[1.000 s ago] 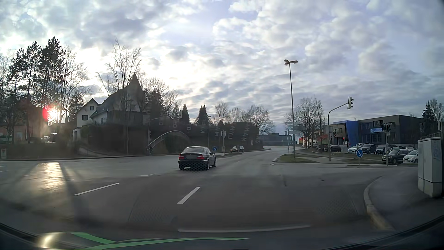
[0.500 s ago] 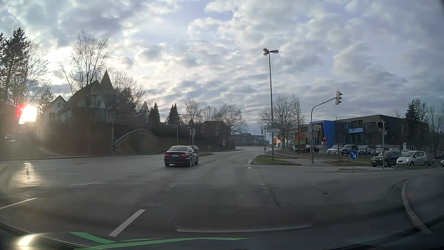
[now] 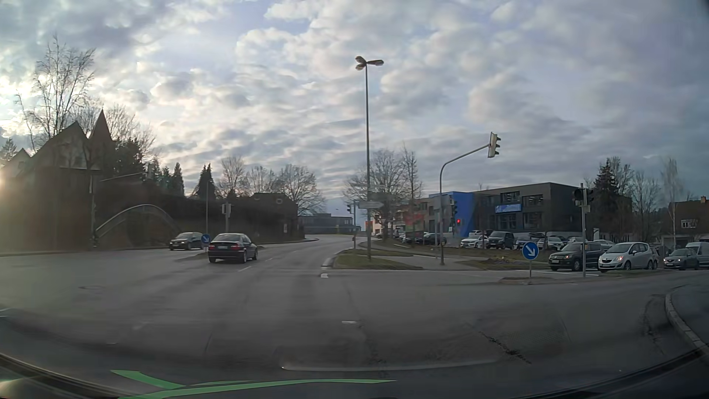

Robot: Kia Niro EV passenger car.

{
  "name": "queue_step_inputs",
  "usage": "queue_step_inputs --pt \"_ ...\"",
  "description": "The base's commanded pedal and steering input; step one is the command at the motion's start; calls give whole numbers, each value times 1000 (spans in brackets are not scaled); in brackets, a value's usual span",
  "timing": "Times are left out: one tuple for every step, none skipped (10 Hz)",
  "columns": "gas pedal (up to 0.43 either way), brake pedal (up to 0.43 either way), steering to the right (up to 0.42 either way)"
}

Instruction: Follow the waypoints while adhering to traffic rules and regulations

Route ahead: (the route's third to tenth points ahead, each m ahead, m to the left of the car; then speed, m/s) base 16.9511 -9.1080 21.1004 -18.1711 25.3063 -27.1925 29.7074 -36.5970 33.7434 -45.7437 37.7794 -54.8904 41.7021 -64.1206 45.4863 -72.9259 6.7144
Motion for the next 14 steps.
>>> queue_step_inputs --pt "0 0 256" --pt "0 0 266" --pt "0 0 271" --pt "0 0 274" --pt "0 0 282" --pt "0 0 291" --pt "0 0 295" --pt "0 0 297" --pt "0 0 306" --pt "0 0 318" --pt "0 0 323" --pt "0 0 323" --pt "0 0 325" --pt "0 0 328"
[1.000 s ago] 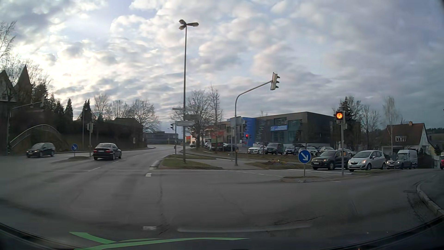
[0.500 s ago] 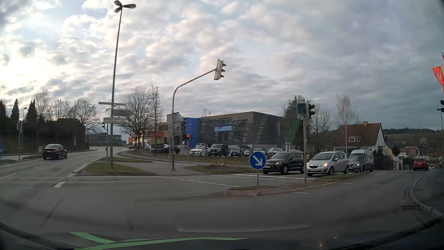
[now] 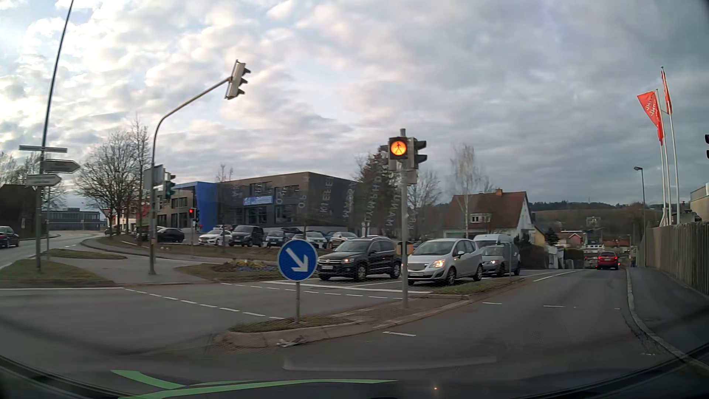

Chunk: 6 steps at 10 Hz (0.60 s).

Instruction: Follow the waypoints while adhering to traffic rules and regulations

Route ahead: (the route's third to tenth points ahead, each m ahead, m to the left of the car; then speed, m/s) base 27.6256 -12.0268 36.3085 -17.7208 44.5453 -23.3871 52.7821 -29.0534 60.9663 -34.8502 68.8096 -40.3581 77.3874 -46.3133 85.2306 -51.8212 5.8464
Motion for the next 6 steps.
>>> queue_step_inputs --pt "0 0 328" --pt "8 0 326" --pt "39 0 323" --pt "47 0 323" --pt "67 0 319" --pt "87 0 307"
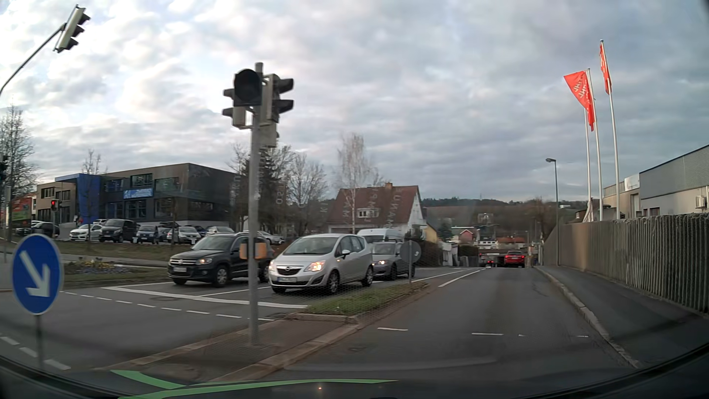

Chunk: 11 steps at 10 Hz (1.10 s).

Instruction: Follow the waypoints while adhering to traffic rules and regulations

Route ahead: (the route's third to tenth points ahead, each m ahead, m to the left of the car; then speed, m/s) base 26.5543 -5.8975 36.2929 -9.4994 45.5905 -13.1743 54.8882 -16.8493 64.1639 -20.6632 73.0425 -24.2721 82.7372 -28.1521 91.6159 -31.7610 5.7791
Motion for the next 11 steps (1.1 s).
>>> queue_step_inputs --pt "87 0 289" --pt "87 0 273" --pt "98 0 254" --pt "110 0 229" --pt "110 0 205" --pt "110 0 186" --pt "110 0 165" --pt "118 0 142" --pt "118 0 121" --pt "118 0 104" --pt "118 0 86"
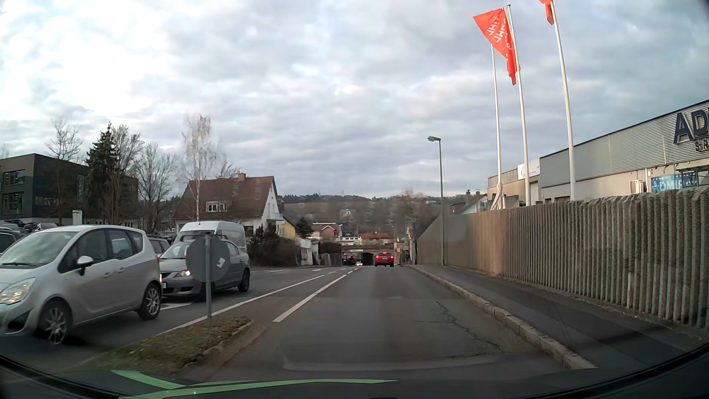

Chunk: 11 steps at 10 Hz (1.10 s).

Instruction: Follow the waypoints while adhering to traffic rules and regulations

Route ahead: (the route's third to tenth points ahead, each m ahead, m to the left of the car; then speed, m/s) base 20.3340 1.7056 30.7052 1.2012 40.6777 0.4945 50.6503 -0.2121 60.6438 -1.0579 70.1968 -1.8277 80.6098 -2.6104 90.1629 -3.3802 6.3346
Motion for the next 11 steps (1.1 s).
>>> queue_step_inputs --pt "118 0 68" --pt "130 0 54" --pt "130 0 40" --pt "130 0 29" --pt "130 0 22" --pt "130 0 18" --pt "130 0 12" --pt "130 0 7" --pt "130 0 4" --pt "130 0 4" --pt "130 0 4"
